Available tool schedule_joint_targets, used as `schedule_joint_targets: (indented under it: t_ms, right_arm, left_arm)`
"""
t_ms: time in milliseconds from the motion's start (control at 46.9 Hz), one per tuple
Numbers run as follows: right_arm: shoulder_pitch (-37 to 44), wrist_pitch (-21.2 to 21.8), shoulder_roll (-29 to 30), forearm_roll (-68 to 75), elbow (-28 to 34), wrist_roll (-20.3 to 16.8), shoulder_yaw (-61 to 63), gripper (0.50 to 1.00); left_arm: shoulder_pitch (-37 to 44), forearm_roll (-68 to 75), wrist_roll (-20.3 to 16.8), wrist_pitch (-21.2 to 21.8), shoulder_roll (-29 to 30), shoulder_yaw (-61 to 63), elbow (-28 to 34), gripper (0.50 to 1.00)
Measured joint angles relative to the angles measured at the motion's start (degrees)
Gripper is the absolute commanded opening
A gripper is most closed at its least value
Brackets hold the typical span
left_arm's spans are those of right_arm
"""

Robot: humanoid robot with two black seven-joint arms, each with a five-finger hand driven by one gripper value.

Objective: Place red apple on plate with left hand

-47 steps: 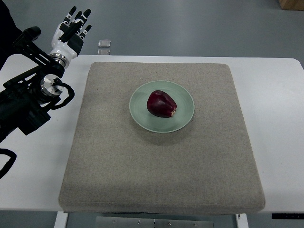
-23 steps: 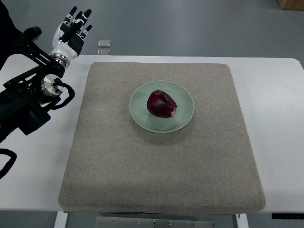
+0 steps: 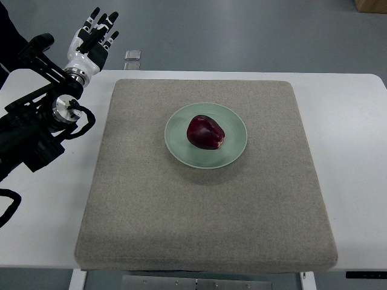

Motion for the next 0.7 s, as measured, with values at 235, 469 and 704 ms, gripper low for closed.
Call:
schedule_joint_targets:
  t_ms: [235, 469, 704]
  right_arm:
    - [0.0, 0.3, 0.0, 0.1, 0.0, 0.0, 0.0, 0.928]
    - [-0.2, 0.1, 0.0, 0.2, 0.0, 0.0, -0.1, 0.93]
    - [-0.5, 0.0, 0.0, 0.1, 0.1, 0.0, -0.2, 0.928]
  left_arm:
    - [0.0, 0.0, 0.0, 0.0, 0.0, 0.0, 0.0, 0.996]
    - [0.0, 0.0, 0.0, 0.0, 0.1, 0.0, 0.1, 0.996]
    - [-0.2, 0.0, 0.0, 0.0, 0.1, 0.0, 0.1, 0.996]
